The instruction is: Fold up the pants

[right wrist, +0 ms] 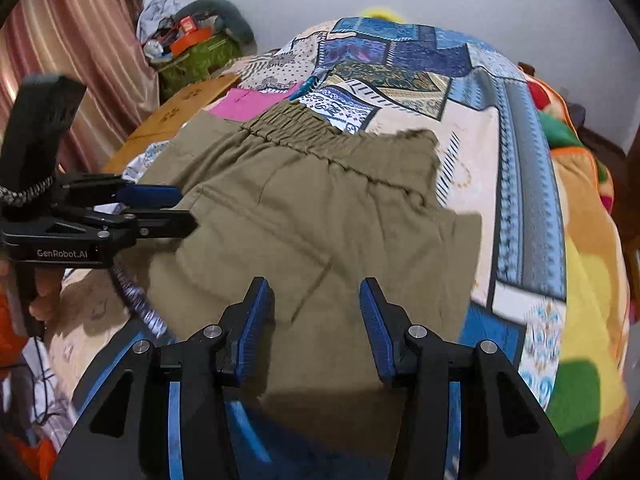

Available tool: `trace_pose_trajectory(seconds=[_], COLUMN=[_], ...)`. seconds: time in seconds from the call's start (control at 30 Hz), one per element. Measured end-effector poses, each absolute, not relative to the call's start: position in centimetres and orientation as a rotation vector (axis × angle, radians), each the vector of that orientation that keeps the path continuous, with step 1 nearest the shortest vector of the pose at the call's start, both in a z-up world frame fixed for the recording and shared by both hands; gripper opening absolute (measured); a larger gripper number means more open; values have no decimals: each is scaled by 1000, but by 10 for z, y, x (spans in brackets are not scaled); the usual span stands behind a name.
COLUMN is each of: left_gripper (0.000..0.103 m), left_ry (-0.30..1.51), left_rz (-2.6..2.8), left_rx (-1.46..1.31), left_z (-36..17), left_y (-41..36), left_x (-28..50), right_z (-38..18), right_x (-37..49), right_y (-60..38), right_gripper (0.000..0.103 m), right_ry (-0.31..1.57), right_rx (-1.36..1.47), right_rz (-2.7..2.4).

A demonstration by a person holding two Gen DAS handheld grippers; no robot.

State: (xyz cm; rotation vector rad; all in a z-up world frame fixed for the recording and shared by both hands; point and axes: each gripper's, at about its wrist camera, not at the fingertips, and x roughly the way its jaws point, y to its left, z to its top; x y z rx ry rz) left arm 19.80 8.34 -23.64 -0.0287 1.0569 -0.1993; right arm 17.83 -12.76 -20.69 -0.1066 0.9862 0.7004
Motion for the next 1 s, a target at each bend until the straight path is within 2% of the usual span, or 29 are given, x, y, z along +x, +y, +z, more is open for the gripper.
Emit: trace_pose_trajectory(seconds=[0.4,0.5,0.7,0.83,1.0], left_gripper=[52,52,55,56,56], left_ry=[1065,1055,1048,1096,1135], left_rz=[-30,32,40,12,-34], left_rx=[-79,-87,-182,-224,-256], left_z=[-237,-232,-228,-245,-263], left_y=[137,158,183,187,181], left_x=[153,150,175,202,228], right_z=[-200,-200,-193,-194,-212], right_x=[148,146,161,179,204], right_y=[-169,-181,-198,-201,-192], right_gripper=[43,49,50,63,63], right_ry=[983,994,982,975,1031], right_rx=[-62,-68,-55,36,125], right_rz=[618,599,518,492,503])
